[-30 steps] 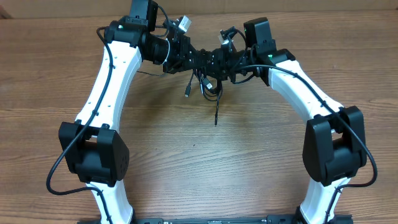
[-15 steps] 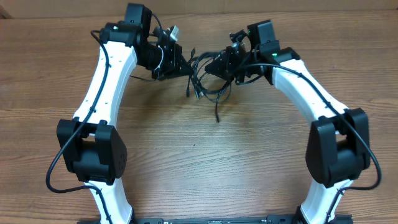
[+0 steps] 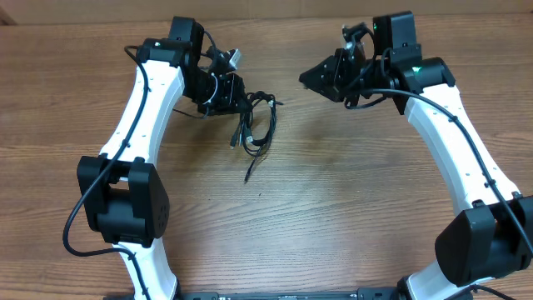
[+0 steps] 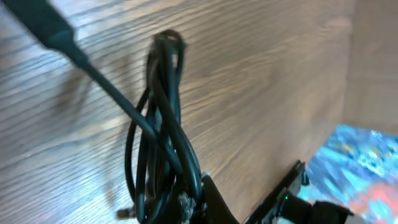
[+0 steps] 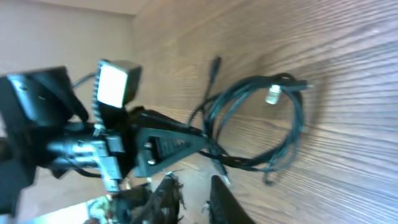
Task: Untangle cables
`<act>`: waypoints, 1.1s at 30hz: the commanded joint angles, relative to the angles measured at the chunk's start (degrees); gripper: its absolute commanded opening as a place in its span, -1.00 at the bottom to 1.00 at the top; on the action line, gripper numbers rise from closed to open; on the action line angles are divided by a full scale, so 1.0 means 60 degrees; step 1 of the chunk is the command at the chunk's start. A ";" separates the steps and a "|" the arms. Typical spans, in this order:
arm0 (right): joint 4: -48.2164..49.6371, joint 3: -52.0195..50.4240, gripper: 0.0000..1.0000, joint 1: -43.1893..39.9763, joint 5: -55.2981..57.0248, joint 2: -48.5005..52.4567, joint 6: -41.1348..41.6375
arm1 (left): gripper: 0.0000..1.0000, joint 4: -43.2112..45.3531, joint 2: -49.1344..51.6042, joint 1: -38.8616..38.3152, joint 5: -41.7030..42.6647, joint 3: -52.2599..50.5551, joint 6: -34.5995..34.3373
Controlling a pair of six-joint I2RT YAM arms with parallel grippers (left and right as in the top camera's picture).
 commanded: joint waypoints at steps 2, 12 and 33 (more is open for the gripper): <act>-0.0488 0.0138 -0.58 -0.0029 0.1049 -0.0007 -0.0583 | -0.91 -0.0018 0.0007 0.0015 0.0546 -0.0175 0.0783; -0.1763 0.0138 -0.39 -0.0025 0.2514 -0.0007 -0.1082 | -0.92 -0.0627 0.0131 -0.0455 0.0517 -0.0623 0.4091; -0.2033 0.0018 0.07 0.0189 0.2896 0.0211 -0.1443 | -0.92 0.0055 0.0120 -0.1388 -0.3421 -0.0820 0.1803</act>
